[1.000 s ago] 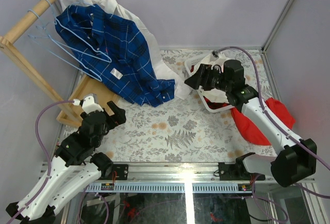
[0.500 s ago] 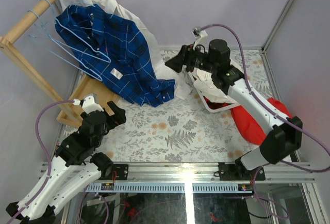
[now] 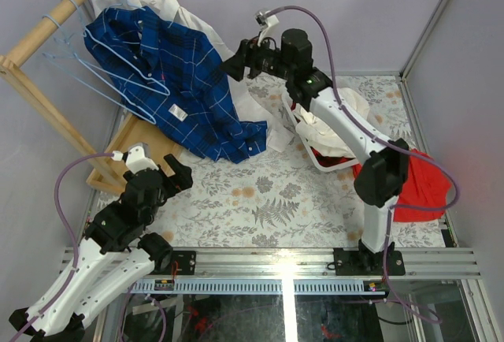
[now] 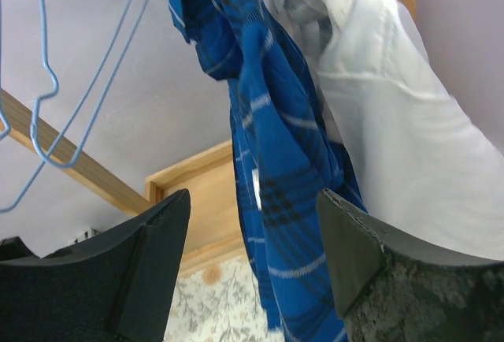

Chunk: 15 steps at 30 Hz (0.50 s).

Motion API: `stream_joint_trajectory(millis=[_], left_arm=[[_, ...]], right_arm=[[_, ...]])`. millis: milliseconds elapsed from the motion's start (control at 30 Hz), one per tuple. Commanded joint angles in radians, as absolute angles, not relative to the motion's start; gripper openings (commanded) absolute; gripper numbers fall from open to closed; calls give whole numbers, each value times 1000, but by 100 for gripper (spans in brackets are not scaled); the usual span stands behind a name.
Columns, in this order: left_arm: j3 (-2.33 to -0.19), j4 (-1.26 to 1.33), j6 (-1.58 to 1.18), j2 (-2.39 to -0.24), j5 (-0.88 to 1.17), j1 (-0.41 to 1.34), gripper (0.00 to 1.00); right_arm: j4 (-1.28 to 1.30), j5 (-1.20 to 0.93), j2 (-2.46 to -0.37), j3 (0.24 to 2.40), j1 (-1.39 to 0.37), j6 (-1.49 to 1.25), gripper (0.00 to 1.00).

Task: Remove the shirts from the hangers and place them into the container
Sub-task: Pick up the hanger from the clothesline.

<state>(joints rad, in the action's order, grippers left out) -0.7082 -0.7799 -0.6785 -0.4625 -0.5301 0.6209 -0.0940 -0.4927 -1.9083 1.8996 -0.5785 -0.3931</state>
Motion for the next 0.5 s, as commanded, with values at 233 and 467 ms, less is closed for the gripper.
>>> stream_joint_trajectory(millis=[233,467], left_arm=[[-734,-762,-684,-469,-540,617,100],[-735,-761,-682,-474,-539,617,100]], right_arm=[[-204,-476,-2163,2303,-655,-411,69],[-111,-421,-2203,2391,-728,-206,65]])
